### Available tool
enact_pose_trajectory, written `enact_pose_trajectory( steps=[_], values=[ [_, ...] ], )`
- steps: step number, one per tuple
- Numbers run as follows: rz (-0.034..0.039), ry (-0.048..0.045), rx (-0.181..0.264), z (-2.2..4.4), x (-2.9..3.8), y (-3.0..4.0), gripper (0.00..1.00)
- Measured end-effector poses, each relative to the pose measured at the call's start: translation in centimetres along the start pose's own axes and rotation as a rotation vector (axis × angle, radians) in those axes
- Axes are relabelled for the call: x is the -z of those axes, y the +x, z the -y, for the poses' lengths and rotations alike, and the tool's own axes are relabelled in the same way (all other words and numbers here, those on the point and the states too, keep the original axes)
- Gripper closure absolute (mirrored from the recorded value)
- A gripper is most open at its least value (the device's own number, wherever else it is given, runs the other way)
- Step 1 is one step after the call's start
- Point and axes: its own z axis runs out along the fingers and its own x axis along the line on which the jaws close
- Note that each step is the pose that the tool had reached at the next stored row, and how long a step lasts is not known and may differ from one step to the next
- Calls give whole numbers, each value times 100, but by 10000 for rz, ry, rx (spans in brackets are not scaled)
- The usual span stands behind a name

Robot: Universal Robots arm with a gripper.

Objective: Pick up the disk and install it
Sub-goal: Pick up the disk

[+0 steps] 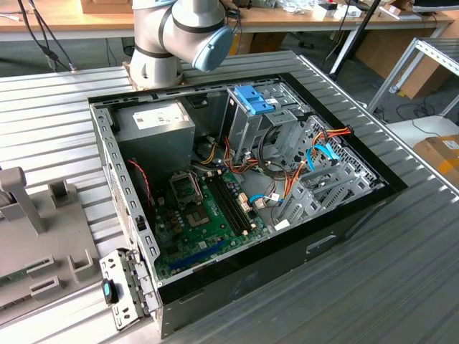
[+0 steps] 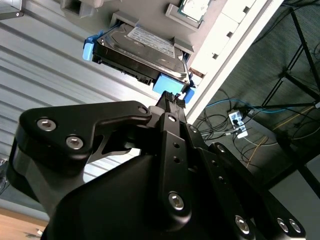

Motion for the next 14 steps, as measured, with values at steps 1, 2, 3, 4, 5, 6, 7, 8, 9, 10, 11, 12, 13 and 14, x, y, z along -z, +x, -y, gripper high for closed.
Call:
enact_pose_trajectory(
  steps=[1, 2, 3, 4, 5, 6, 7, 8, 9, 10, 11, 12, 13, 14],
  values=[
    [0, 0, 1, 0, 0, 0, 89],
    [0, -1, 0, 0, 0, 0, 84],
    [0, -1, 1, 0, 0, 0, 77],
    [0, 0, 1, 0, 0, 0, 71],
    [0, -1, 1, 0, 0, 0, 64],
    [0, -1, 1, 0, 0, 0, 64],
    [0, -1, 1, 0, 0, 0, 64],
    [0, -1, 13, 0, 0, 0, 64],
    [-9, -6, 229, 0, -1, 0, 64],
    [-20, -13, 515, -1, -3, 1, 64],
    [-35, -22, 868, 0, -4, 1, 64],
    [-45, -27, 1095, -1, -5, 0, 64],
    [-53, -31, 1282, 0, -6, 0, 64],
    [-70, -42, 1706, 0, -9, 0, 64]
  ],
)
